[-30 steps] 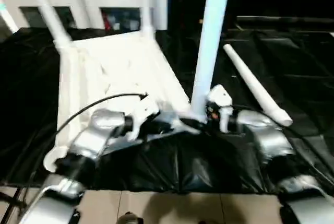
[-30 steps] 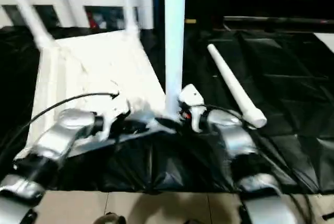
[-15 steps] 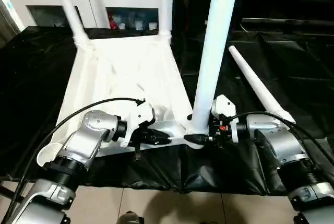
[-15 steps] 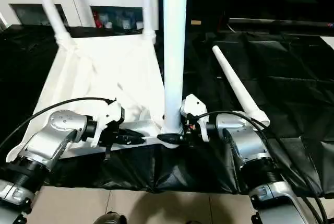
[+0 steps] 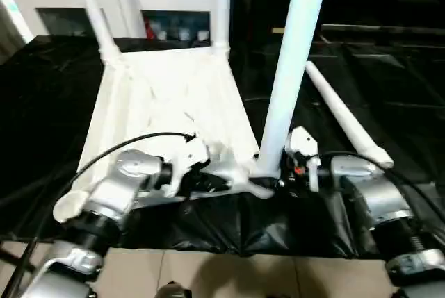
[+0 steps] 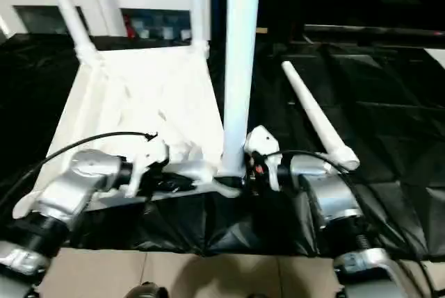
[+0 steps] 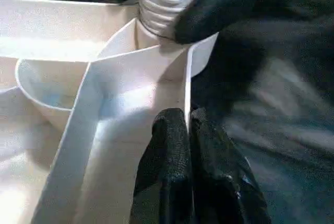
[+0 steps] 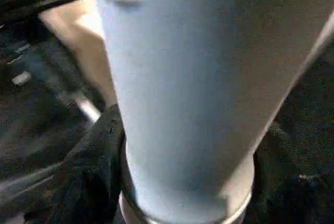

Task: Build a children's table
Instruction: Rotate leg to tighten

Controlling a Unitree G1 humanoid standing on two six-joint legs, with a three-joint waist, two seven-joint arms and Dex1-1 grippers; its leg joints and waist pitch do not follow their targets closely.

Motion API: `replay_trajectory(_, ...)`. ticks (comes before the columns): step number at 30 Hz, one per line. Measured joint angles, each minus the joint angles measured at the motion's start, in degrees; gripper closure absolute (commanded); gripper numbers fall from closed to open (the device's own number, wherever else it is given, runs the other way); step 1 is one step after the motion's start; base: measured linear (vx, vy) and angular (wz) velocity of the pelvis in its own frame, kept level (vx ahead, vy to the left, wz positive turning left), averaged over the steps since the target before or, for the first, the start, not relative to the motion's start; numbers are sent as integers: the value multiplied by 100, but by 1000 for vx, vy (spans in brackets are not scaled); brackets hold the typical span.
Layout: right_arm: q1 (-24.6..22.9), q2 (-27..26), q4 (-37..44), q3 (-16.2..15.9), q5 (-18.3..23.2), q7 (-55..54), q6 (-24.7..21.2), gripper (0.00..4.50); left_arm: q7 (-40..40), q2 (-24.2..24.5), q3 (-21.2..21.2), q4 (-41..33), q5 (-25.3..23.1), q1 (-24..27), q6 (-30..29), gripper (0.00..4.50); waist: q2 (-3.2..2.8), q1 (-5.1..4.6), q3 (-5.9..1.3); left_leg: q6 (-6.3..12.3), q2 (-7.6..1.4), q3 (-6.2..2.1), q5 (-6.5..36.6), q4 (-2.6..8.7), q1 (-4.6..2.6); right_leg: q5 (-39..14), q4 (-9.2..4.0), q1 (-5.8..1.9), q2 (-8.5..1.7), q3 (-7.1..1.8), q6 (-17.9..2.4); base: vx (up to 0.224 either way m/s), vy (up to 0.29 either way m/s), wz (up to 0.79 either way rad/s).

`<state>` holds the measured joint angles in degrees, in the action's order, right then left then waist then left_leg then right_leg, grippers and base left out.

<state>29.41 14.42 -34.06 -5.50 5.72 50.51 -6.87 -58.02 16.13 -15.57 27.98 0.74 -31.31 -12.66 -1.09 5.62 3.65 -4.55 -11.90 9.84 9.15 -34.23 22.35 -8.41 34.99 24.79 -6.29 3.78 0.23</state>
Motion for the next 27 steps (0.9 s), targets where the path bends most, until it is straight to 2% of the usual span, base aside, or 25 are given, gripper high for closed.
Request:
replay_trajectory(5,563,-710,-916,459,-192,-2191,77,178,1390,-740,116,571,-273,-399,-229,450,5,-151,0,0,4,-18,0,-2,-6,-2,-40,2,-1,32,3,0,0,0)
replay_trajectory(8,728,-880,-1199,538,-259,-2674,216,178,1682,-883,124,681,-317,-472,-248,450,0,-196,-2,0,4,-20,0,21,-1,-2,-93,-2,0,51,3,0,0,0)
replay_trajectory(9,736,-897,-1249,569,-293,-2694,294,143,1698,-902,127,700,-326,-486,-247,450,0,-197,-2,0,4,-18,0,21,1,-2,-99,-2,-1,50,3,0,0,0)
replay_trajectory(10,745,-906,-1302,589,-296,-2694,355,143,1699,-906,129,707,-332,-488,-241,450,0,-197,-2,1,4,-17,0,20,1,-1,-100,-3,-1,43,2,0,0,0)
replay_trajectory(12,759,-923,-1341,625,-288,-2655,399,105,1693,-904,131,708,-337,-488,-226,450,1,-205,-2,1,3,-13,0,20,0,-1,-100,-3,-2,26,1,0,0,0)
replay_trajectory(16,762,-925,-1344,638,-228,-2394,412,71,1512,-795,130,706,-339,-485,-159,450,1,-227,-2,2,3,-10,0,19,-8,6,-95,-1,-2,23,-8,0,0,0)
replay_trajectory(19,761,-846,-1344,547,-233,-2048,509,48,1297,-655,126,627,-320,-429,-46,450,1,-238,-2,2,2,-10,0,20,-12,28,-88,6,1,26,-10,0,0,0)
replay_trajectory(22,760,-686,-1324,393,-232,-1449,605,48,908,-446,118,428,-235,-291,38,450,0,-231,-2,1,0,-10,0,27,-13,38,-82,11,4,29,-11,0,0,0)
replay_trajectory(27,670,-335,-1072,146,-168,-436,711,48,252,-131,99,124,-43,-109,131,450,-1,-145,-2,1,-4,-5,0,30,-8,84,-75,12,4,24,-28,0,0,0)
